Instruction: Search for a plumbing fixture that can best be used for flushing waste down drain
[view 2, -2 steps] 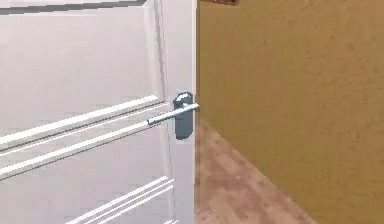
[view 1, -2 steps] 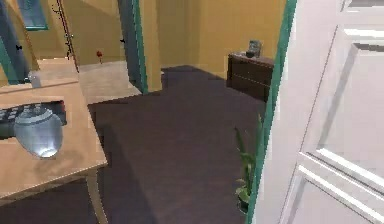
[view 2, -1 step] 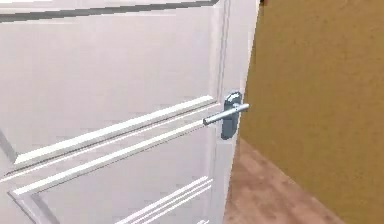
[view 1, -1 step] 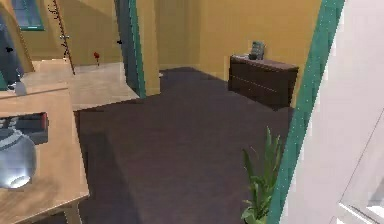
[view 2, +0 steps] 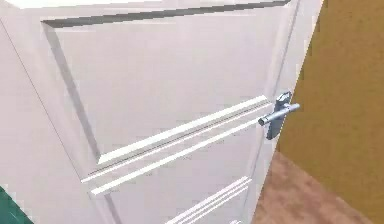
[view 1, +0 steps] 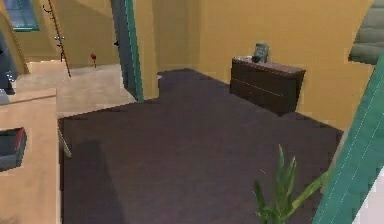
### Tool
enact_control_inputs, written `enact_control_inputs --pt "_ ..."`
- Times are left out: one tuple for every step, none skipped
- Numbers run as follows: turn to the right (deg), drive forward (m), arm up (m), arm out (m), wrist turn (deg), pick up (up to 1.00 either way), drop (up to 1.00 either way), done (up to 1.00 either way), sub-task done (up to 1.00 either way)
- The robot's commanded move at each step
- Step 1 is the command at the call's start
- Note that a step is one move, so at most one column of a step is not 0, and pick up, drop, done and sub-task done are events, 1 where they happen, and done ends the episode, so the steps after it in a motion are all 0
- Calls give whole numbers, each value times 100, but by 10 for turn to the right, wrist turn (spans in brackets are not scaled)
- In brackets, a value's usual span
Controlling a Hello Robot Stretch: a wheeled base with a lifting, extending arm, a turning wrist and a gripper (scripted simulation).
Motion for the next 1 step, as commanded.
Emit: enact_control_inputs --pt "450 0 0 0 0 0 0 0 0"
